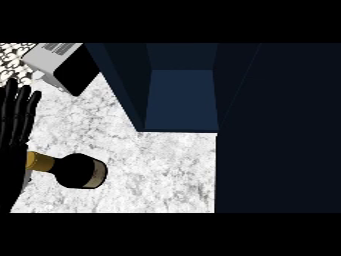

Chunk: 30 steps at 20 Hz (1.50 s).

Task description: Pick up the wine, place it into the cabinet and close the cabinet

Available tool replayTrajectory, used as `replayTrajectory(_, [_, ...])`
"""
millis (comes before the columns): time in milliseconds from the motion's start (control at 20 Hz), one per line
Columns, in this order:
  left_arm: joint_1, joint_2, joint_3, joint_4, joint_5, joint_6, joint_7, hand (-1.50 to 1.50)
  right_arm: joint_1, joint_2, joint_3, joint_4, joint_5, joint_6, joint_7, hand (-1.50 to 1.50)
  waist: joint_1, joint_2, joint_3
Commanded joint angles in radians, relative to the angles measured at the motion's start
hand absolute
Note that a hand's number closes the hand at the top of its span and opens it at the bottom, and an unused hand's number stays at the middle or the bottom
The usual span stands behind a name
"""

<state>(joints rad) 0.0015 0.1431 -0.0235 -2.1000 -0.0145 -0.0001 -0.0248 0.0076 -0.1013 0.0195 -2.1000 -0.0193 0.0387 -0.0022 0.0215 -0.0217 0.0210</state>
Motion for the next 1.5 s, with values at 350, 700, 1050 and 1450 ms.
replayTrajectory(350, [0.101, -0.106, 0.051, -0.15, 0.121, 0.095, 0.178, -1.5, 0.188, 0.047, 0.127, -0.157, -0.1, 0.057, 0.113, -1.5, -0.022, 0.017, -0.021])
replayTrajectory(700, [0.061, -0.061, 0.084, -0.333, 0.149, 0.143, 0.409, -1.5, 0.18, 0.056, 0.225, -0.369, -0.059, -0.012, 0.336, -1.5, -0.022, 0.02, -0.021])
replayTrajectory(1050, [0.047, -0.034, 0.038, -0.555, 0.084, 0.231, 0.671, -1.5, 0.204, 0.054, 0.316, -0.518, -0.004, -0.051, 0.459, -1.5, -0.02, 0.016, -0.021])
replayTrajectory(1450, [-0.006, -0.045, 0.013, -0.516, 0.002, 0.278, 0.714, -1.5, 0.153, 0.055, 0.368, -0.57, 0.062, -0.124, 0.558, -1.5, -0.026, 0.016, -0.021])
